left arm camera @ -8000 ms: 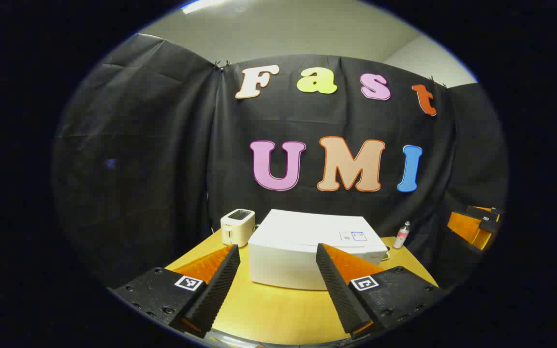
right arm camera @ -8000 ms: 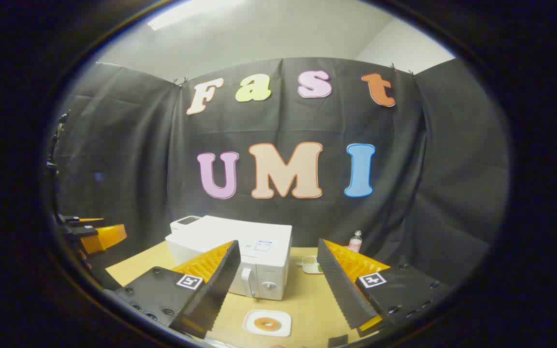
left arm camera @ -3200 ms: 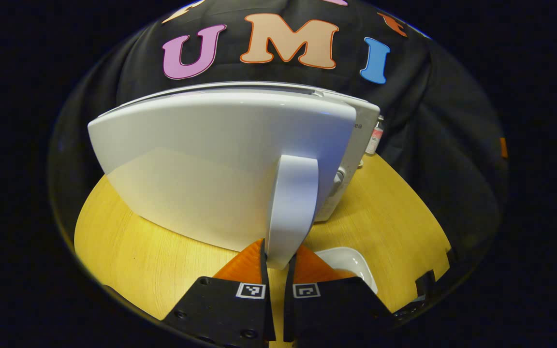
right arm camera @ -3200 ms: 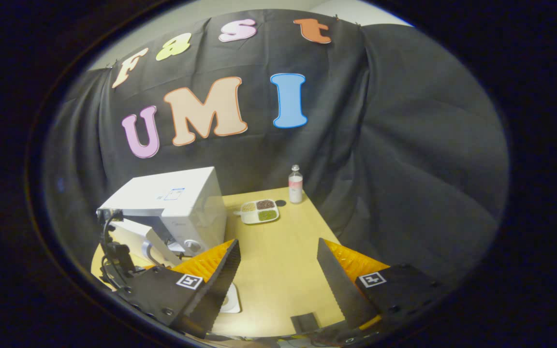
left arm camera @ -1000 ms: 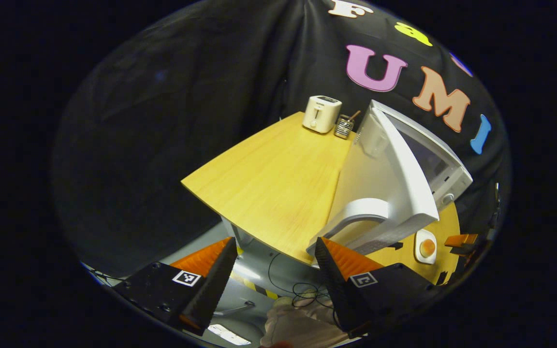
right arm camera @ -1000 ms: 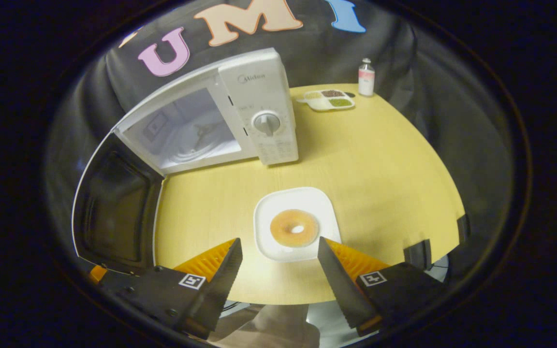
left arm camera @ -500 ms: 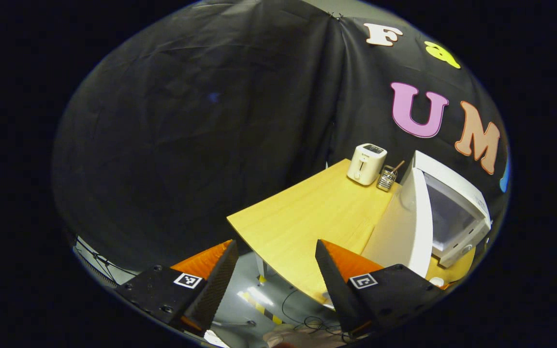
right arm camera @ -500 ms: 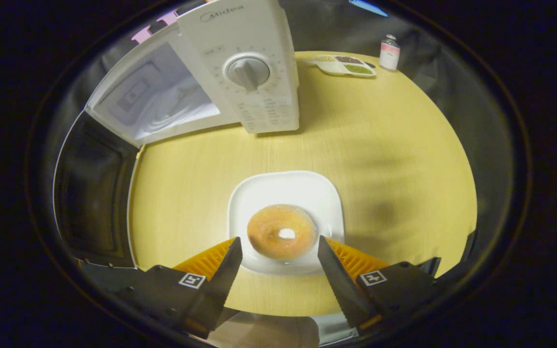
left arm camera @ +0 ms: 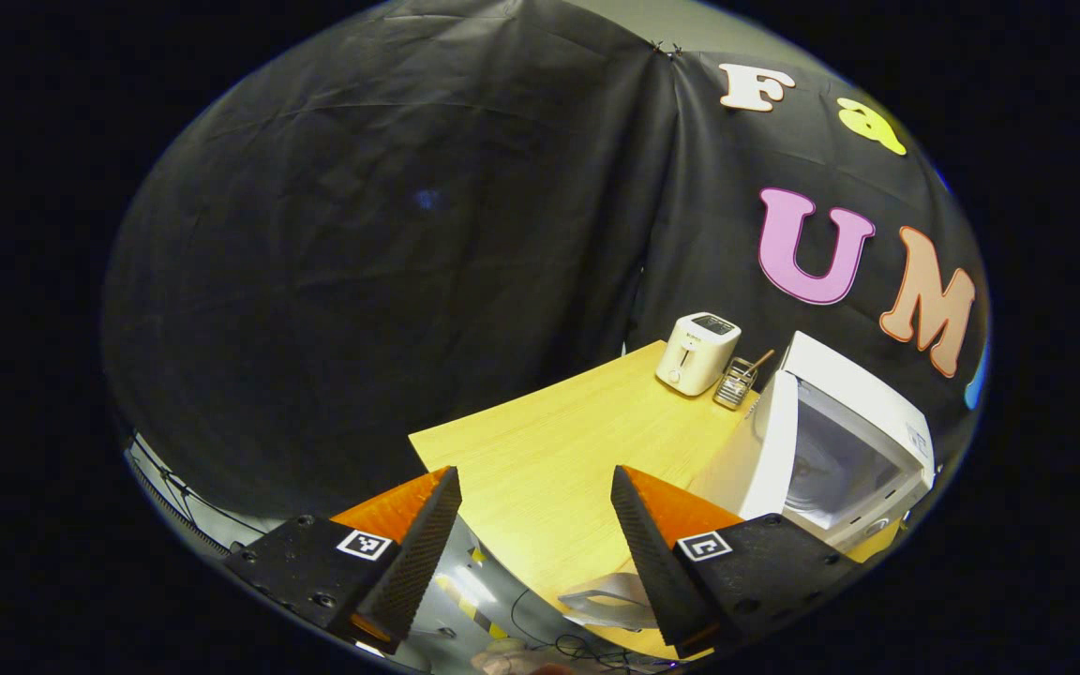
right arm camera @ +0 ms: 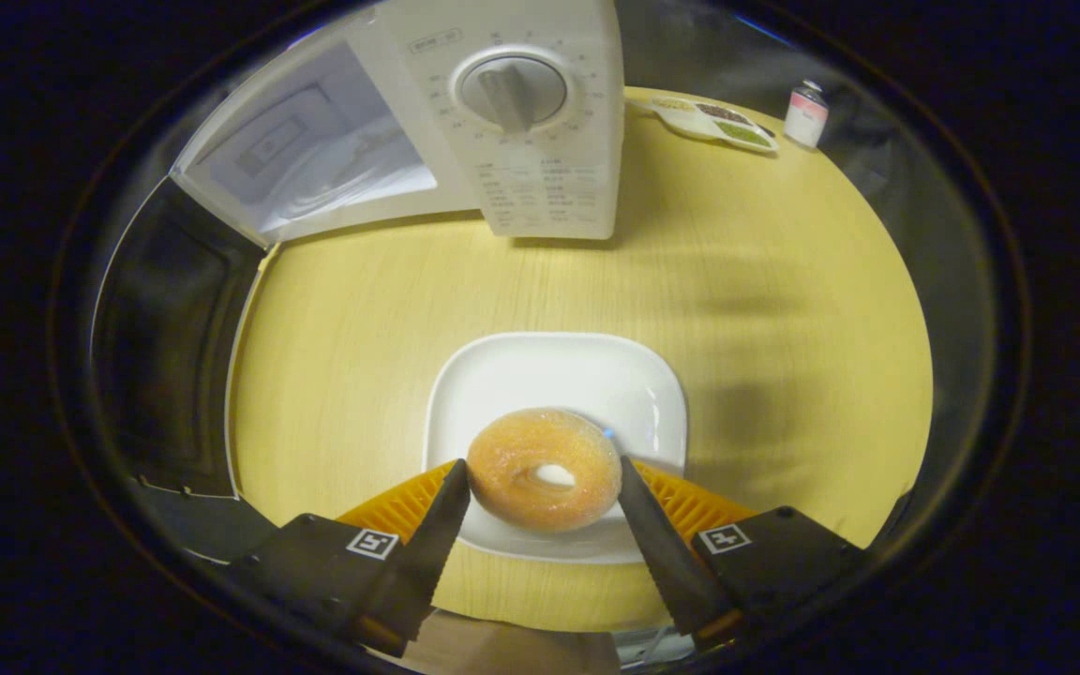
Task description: Open the microwave oven with the left hand, put the food in, and close the microwave oven.
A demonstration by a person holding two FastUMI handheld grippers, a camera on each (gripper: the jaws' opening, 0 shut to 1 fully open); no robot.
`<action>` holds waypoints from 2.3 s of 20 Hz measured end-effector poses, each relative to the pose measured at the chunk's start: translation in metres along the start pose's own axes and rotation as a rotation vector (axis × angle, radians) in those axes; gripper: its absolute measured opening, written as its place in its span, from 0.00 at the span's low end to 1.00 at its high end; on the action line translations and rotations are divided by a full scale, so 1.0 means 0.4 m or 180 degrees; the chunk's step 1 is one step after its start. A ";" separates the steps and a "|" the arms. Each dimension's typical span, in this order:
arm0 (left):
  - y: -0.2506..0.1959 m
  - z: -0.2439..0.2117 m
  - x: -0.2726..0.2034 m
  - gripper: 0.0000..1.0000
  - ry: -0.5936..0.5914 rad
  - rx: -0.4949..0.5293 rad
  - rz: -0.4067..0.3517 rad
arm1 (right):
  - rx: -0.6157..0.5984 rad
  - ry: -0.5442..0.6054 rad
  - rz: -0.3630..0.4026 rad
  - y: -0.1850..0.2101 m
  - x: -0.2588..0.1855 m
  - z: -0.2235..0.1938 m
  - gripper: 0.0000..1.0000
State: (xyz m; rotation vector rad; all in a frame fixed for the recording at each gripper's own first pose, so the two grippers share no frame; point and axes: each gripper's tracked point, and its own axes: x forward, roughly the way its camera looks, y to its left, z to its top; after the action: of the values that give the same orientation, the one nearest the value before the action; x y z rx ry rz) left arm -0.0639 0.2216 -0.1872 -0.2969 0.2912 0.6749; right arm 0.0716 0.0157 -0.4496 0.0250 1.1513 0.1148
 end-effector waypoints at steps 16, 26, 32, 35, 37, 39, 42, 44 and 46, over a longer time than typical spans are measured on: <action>-0.058 0.030 0.082 0.95 0.0041 0.0295 -0.0507 | 0.0516 -0.0453 0.0359 0.152 -0.119 0.025 0.83; -0.142 0.018 0.181 0.94 0.0285 0.0691 -0.1385 | 0.1189 -0.1156 0.0969 0.427 -0.265 0.158 0.88; -0.175 -0.010 0.194 0.94 0.0442 0.0664 -0.1812 | 0.1520 -0.1444 0.1067 0.524 -0.253 0.248 0.82; -0.176 -0.034 0.191 0.95 0.0579 0.0630 -0.1891 | 0.1642 -0.1660 0.0992 0.524 -0.231 0.320 0.82; -0.177 -0.028 0.189 0.90 0.0570 0.0645 -0.1923 | 0.1696 -0.1834 0.0887 0.509 -0.213 0.375 0.81; -0.181 -0.032 0.186 0.95 0.0584 0.0700 -0.1960 | 0.1753 -0.2009 0.0827 0.501 -0.192 0.430 0.81; -0.189 -0.025 0.185 0.94 0.0553 0.0842 -0.2031 | 0.1752 -0.2165 0.0690 0.496 -0.145 0.488 0.80; -0.193 -0.021 0.183 0.95 0.0524 0.0928 -0.2074 | 0.1727 -0.2278 0.0570 0.488 -0.110 0.522 0.80; -0.190 -0.032 0.183 0.95 0.0560 0.0964 -0.2092 | 0.1723 -0.2312 0.0429 0.476 -0.069 0.557 0.80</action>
State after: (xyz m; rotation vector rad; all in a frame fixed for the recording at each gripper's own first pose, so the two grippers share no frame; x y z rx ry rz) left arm 0.0375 0.2021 -0.2119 -0.1453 0.4309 -0.0473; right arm 0.2490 0.2107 -0.3185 0.5801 0.4250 -0.0882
